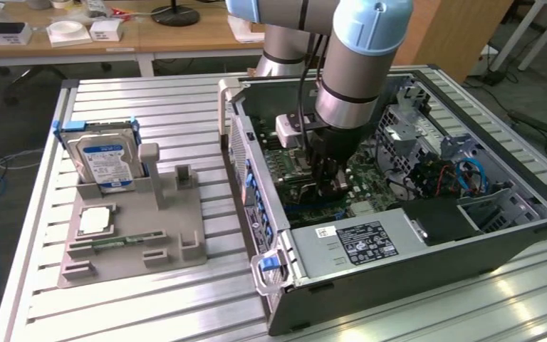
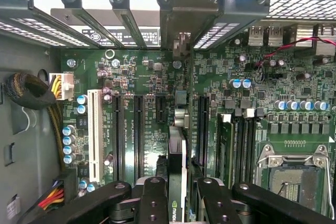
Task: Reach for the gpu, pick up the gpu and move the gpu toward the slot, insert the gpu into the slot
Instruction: 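Insert the gpu into the slot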
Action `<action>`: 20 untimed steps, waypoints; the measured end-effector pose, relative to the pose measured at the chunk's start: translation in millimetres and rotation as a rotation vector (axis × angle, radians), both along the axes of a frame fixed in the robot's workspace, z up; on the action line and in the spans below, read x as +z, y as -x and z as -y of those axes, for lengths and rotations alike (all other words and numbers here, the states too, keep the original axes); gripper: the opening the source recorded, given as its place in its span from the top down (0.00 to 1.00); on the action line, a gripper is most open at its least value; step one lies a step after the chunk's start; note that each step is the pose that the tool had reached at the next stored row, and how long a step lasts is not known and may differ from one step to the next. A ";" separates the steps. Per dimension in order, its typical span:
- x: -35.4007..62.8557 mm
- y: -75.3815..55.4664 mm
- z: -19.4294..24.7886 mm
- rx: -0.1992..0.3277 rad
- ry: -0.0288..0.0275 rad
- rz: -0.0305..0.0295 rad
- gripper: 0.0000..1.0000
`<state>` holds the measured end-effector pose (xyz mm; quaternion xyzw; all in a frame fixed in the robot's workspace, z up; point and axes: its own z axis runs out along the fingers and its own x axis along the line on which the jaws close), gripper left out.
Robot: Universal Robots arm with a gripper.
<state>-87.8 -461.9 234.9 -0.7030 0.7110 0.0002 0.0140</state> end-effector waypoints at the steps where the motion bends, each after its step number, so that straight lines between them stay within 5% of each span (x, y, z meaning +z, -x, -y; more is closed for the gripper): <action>1: -0.9 0.0 -0.1 0.000 -0.0012 0.0001 0.74; 7: -6.8 0.0 0.0 0.000 0.0010 -0.0040 0.74; 20: -7.8 0.0 -0.1 0.000 -0.0008 -0.0032 0.74</action>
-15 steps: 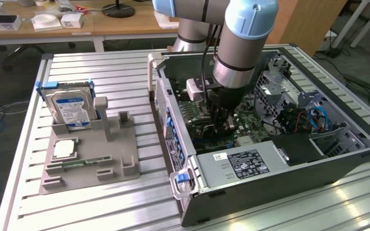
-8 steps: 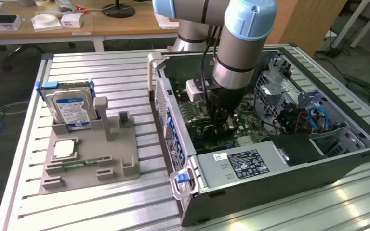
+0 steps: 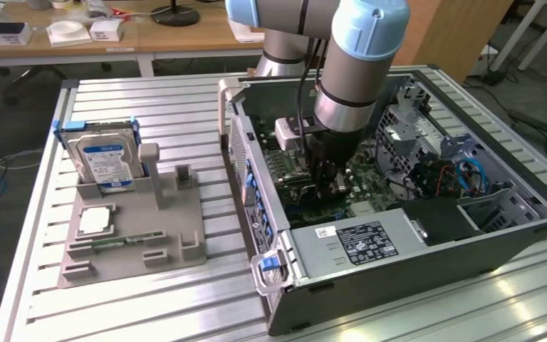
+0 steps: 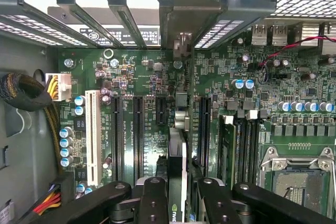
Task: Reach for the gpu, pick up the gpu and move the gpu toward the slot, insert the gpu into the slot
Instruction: 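Insert the gpu into the slot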
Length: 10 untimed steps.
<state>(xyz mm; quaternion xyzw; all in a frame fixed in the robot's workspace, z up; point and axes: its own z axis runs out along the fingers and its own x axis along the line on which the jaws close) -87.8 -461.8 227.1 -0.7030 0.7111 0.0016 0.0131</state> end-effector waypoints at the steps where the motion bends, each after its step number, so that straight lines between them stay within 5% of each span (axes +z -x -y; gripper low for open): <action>1: 0.0 0.0 0.0 0.000 0.0000 0.0000 0.74; 7: -1.4 0.1 -0.4 -0.001 -0.0040 0.0016 0.73; 10: 1.4 0.0 -0.1 0.000 -0.0009 0.0005 0.68</action>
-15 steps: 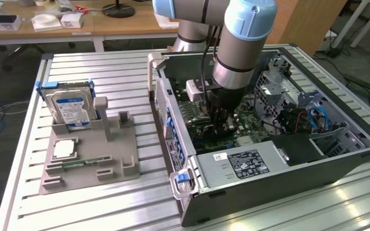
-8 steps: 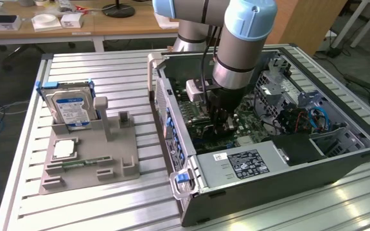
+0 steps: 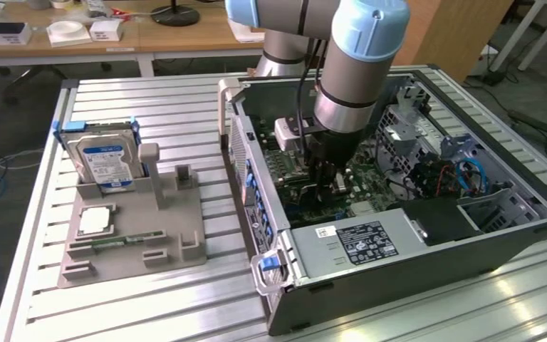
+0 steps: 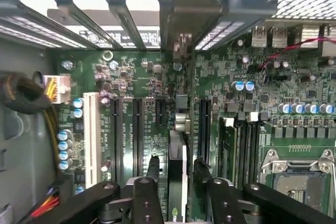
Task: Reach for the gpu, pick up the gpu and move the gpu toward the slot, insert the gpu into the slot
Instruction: 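Insert the gpu into the slot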
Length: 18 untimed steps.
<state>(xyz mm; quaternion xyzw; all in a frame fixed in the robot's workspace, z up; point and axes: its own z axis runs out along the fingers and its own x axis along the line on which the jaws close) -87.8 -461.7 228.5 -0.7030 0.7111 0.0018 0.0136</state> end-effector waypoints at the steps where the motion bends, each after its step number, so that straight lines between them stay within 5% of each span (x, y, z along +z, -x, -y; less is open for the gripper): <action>1: 0.9 0.0 0.1 0.000 0.0003 -0.0002 0.61; 18: 31.9 0.0 -0.1 0.000 -0.0014 0.0001 0.61</action>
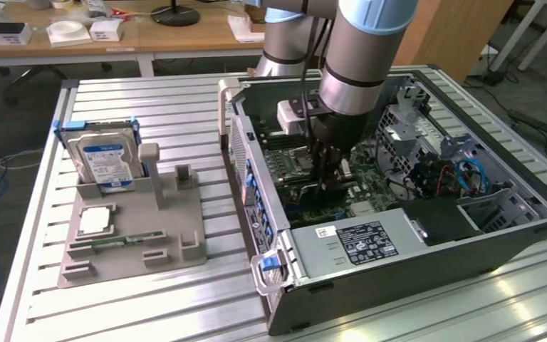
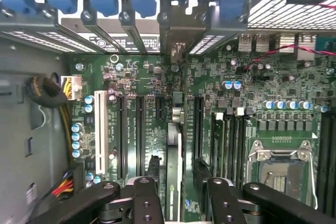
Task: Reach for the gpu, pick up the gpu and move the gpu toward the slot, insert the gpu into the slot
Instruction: 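Insert the gpu into the slot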
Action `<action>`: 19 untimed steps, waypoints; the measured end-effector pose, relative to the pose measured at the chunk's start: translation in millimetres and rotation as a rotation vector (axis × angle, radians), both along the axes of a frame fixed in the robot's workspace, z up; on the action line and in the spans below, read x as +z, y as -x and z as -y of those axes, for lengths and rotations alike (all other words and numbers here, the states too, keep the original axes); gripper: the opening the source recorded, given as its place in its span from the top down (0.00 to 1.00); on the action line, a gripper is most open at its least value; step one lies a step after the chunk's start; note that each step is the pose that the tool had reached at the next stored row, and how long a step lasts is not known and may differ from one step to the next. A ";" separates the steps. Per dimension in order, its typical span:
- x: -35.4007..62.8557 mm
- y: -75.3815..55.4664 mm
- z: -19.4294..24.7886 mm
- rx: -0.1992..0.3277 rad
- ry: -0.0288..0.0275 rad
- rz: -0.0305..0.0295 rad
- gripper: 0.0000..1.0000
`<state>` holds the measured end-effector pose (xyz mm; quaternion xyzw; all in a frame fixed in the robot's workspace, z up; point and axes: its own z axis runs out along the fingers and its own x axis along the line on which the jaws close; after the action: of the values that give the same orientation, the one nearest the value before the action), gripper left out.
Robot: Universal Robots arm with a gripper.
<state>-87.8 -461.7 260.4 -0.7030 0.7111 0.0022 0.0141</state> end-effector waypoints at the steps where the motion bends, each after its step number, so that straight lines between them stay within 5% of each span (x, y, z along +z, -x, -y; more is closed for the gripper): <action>1: 1.9 0.0 0.0 0.000 0.0000 0.0000 0.61; 9: 19.0 0.0 -0.1 0.000 -0.0001 0.0002 0.62; 15: 19.0 0.0 -0.1 0.000 0.0000 0.0001 0.86; 19: 19.0 0.0 -0.1 0.000 0.0000 0.0002 0.90</action>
<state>-87.8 -461.6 279.4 -0.7030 0.7110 0.0021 0.0141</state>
